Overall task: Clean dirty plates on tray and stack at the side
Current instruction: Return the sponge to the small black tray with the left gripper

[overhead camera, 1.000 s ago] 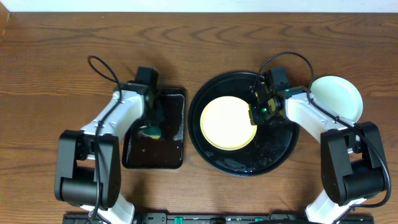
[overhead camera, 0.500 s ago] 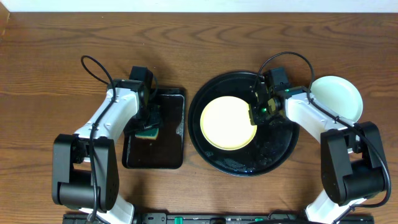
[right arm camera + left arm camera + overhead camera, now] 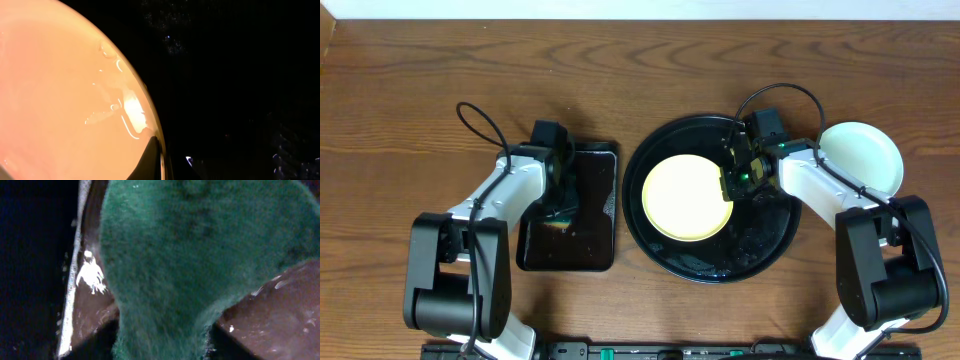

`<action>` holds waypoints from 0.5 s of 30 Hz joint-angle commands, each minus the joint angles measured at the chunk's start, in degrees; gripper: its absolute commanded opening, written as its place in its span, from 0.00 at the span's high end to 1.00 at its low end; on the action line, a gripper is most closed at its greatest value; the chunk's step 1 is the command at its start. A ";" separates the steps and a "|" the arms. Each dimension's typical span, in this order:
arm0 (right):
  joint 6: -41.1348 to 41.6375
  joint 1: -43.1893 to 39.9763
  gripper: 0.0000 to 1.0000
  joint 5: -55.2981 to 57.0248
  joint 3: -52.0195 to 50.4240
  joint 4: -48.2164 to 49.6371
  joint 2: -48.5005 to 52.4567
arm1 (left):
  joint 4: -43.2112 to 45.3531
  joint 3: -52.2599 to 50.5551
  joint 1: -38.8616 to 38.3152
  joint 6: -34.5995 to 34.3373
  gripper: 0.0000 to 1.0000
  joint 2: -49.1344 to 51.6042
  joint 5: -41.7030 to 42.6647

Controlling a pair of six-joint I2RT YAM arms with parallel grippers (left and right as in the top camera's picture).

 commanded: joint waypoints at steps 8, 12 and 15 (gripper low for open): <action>-0.24 0.57 0.99 2.34 -1.64 -0.83 2.73 | -0.48 -0.63 0.04 0.52 0.93 -0.96 -1.09; -0.22 0.57 0.99 3.78 -1.42 -0.42 1.90 | -1.53 1.07 0.04 1.11 0.79 -2.32 -1.07; -0.22 0.57 0.99 7.80 -1.42 -0.46 0.02 | -2.05 1.38 0.04 1.20 0.45 -4.48 -0.96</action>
